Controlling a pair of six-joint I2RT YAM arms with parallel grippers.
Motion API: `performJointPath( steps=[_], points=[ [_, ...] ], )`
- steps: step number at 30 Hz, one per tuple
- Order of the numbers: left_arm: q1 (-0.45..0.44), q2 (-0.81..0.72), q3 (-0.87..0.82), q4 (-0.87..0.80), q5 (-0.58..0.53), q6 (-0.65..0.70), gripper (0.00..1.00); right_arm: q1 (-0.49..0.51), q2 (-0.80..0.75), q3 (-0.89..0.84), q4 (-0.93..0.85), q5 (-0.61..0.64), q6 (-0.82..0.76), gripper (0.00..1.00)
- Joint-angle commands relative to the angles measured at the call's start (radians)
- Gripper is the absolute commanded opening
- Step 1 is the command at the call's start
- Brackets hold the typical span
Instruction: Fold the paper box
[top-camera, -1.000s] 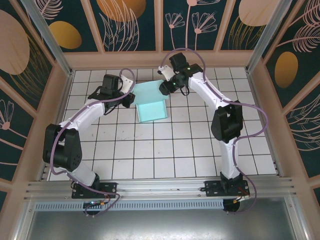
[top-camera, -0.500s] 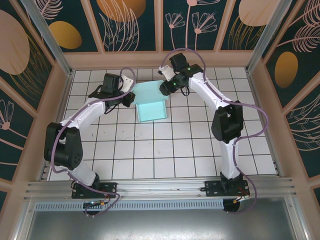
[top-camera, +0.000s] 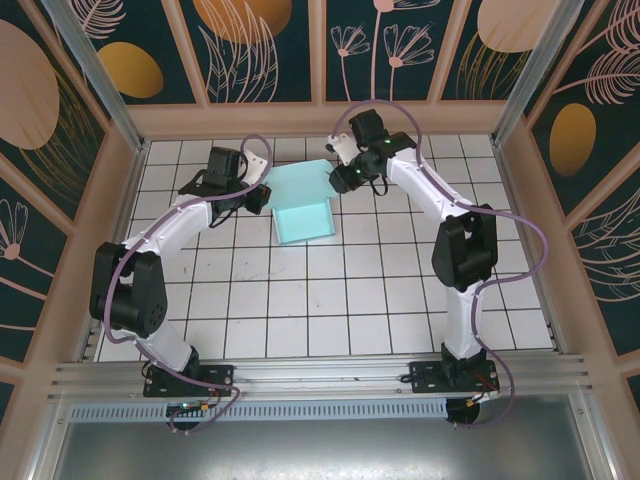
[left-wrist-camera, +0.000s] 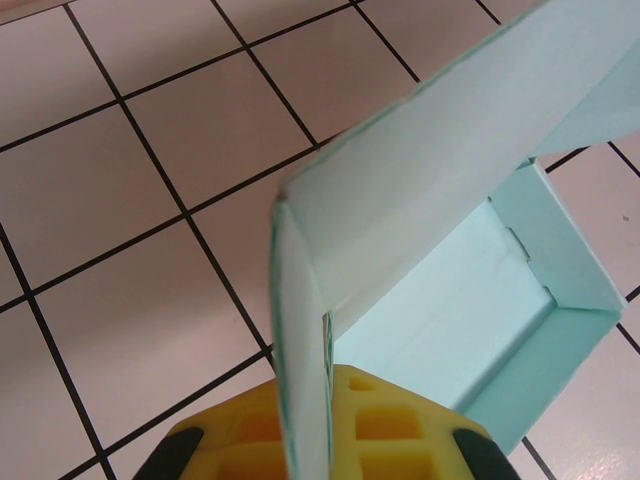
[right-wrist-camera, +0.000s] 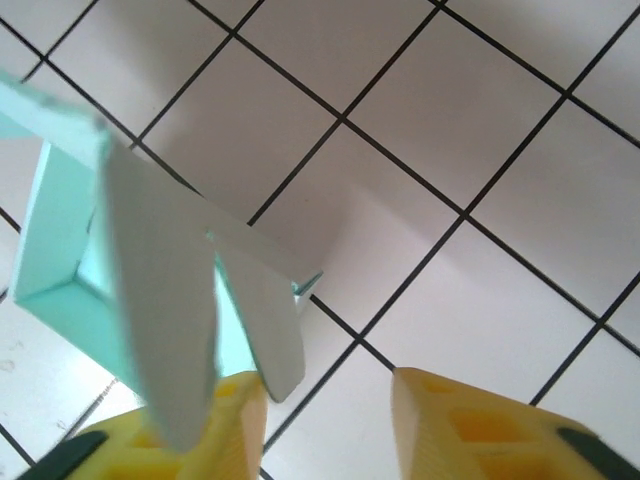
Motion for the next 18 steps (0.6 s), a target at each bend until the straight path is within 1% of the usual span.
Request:
performJointPath(
  steps=[1, 3, 4, 5, 6, 8, 9, 10, 11, 12, 13, 18],
  points=[
    [0.0, 0.011, 0.038, -0.019, 0.015, -0.012, 0.0, -0.001, -0.029, -0.009, 0.021, -0.015, -0.005, 0.24],
    [-0.001, 0.008, 0.037, -0.02, 0.012, -0.01, 0.0, -0.002, -0.028, -0.007, 0.024, -0.022, -0.004, 0.12],
    [-0.001, 0.007, 0.036, -0.02, 0.015, -0.01, 0.0, -0.002, -0.028, -0.007, 0.027, -0.03, -0.007, 0.09],
    [0.0, 0.005, 0.035, -0.019, 0.016, -0.011, 0.0, -0.001, -0.028, -0.007, 0.027, -0.037, -0.007, 0.09],
    [-0.002, 0.005, 0.035, -0.017, 0.02, -0.012, 0.0, -0.002, -0.028, -0.006, 0.029, -0.046, -0.007, 0.06],
    [0.0, 0.005, 0.035, -0.016, 0.026, -0.014, 0.0, -0.002, -0.027, -0.006, 0.033, -0.055, -0.007, 0.05],
    [-0.002, 0.005, 0.035, -0.014, 0.028, -0.014, 0.0, -0.002, -0.028, -0.01, 0.037, -0.057, -0.008, 0.06],
    [-0.001, 0.007, 0.036, -0.014, 0.029, -0.014, 0.0, -0.002, -0.03, -0.014, 0.043, -0.059, -0.008, 0.11],
    [-0.001, 0.007, 0.036, -0.016, 0.03, -0.013, 0.0, -0.002, -0.032, -0.017, 0.05, -0.06, -0.007, 0.19],
    [-0.001, 0.006, 0.036, -0.014, 0.031, -0.014, 0.0, -0.002, -0.032, -0.022, 0.06, -0.061, -0.003, 0.25],
    [-0.001, 0.007, 0.037, -0.014, 0.036, -0.013, 0.0, -0.002, -0.03, -0.023, 0.066, -0.064, 0.0, 0.27],
    [-0.001, 0.007, 0.039, -0.014, 0.049, -0.014, 0.0, -0.001, -0.009, 0.001, 0.081, -0.095, 0.019, 0.28]
  ],
)
